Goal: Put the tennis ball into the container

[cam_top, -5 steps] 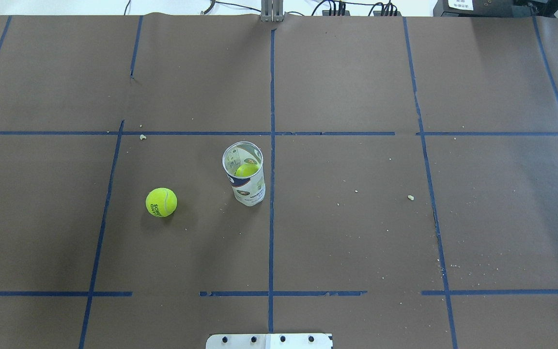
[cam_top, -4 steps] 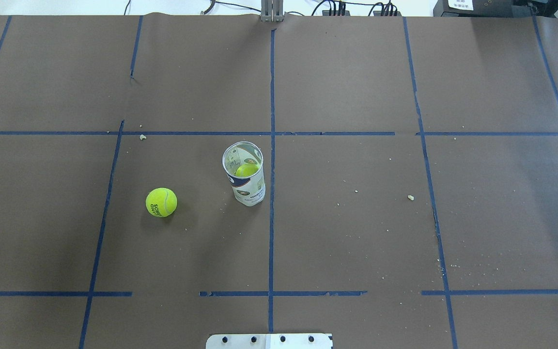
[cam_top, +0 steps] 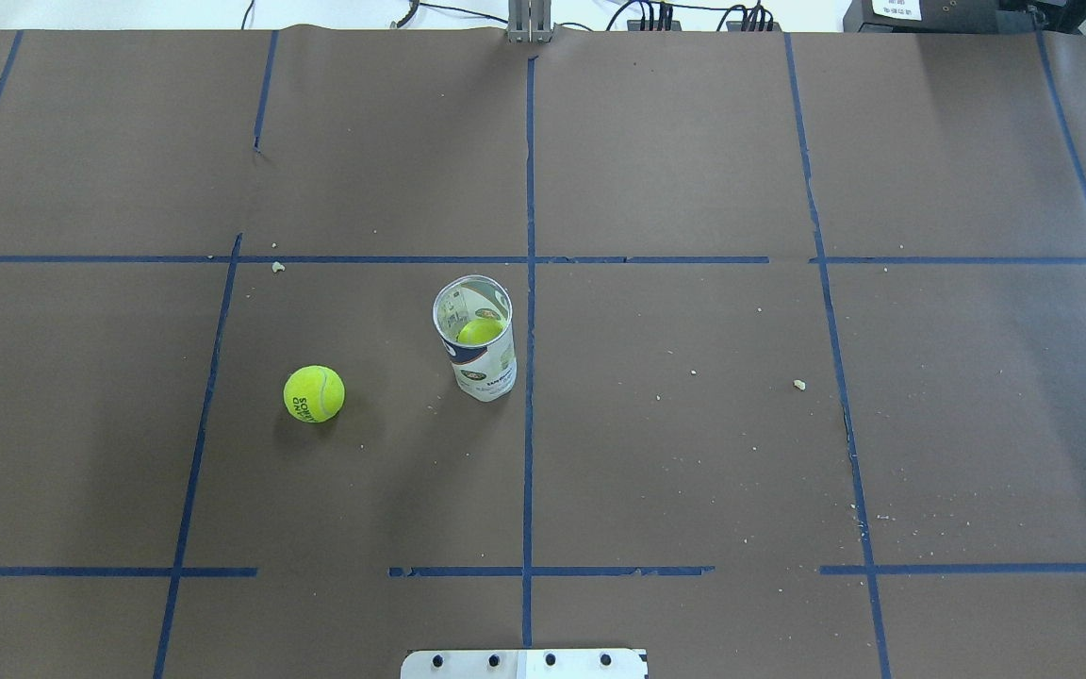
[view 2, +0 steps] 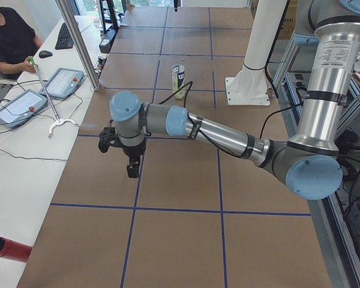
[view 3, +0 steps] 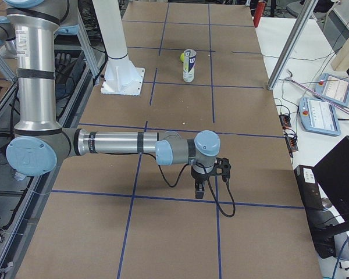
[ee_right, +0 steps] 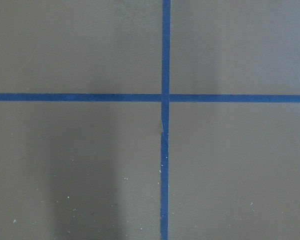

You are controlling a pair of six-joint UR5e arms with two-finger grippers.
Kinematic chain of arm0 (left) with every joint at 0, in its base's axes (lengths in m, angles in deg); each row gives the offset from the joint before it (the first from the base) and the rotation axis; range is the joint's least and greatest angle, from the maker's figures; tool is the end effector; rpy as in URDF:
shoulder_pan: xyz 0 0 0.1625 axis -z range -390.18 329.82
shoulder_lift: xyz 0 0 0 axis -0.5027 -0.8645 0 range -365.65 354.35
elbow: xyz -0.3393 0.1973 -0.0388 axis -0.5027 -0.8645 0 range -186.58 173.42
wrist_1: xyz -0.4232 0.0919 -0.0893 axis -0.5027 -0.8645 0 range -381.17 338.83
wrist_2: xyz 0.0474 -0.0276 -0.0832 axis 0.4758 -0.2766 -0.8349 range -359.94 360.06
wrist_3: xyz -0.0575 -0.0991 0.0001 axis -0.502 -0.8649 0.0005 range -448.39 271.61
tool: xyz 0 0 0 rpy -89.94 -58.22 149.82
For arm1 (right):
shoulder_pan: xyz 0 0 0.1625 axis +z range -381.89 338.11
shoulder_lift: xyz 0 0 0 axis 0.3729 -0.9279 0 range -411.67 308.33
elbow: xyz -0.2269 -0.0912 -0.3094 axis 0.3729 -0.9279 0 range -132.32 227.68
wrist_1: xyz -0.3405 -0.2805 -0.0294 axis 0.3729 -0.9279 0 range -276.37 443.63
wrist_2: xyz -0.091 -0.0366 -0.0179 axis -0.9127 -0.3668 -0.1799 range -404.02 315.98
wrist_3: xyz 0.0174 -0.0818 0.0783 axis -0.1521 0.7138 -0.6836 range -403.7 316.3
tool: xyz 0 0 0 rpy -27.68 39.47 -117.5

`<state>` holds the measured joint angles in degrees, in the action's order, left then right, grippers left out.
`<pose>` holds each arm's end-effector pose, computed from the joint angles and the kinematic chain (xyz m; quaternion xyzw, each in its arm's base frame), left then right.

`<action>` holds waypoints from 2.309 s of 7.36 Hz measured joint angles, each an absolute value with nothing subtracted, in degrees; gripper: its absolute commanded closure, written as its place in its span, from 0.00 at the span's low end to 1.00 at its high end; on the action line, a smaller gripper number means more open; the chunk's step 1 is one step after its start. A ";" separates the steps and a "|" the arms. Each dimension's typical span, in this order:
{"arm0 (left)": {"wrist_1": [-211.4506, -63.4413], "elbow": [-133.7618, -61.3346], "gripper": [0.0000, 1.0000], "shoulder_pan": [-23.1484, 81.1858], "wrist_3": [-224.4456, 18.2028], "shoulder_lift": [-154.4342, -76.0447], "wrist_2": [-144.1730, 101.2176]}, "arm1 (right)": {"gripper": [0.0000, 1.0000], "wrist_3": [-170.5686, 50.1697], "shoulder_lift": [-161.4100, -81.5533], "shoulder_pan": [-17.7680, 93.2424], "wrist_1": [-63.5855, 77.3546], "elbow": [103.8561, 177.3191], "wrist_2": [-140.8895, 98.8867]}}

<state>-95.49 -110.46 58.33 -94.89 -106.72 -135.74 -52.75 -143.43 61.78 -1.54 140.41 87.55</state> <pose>-0.0363 -0.5703 0.4345 0.0473 0.3921 -0.0087 0.9187 0.0000 -0.5205 0.6247 -0.0005 -0.3576 0.0042 0.9339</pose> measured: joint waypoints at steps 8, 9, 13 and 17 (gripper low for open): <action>-105.03 -116.09 0.00 18.08 -139.33 -120.32 -123.00 | 0.00 -52.75 -143.43 61.78 -1.53 140.41 87.55; -109.39 -113.63 0.00 14.80 -144.12 -120.22 -121.26 | 0.00 -52.75 -143.43 61.78 -1.53 140.40 87.55; -113.96 -110.09 0.00 9.07 -150.27 -119.11 -118.38 | 0.00 -52.75 -143.43 61.76 -1.53 140.40 87.55; -118.09 -107.98 0.00 5.95 -153.00 -117.95 -117.68 | 0.00 -52.75 -143.43 61.76 -1.53 140.40 87.55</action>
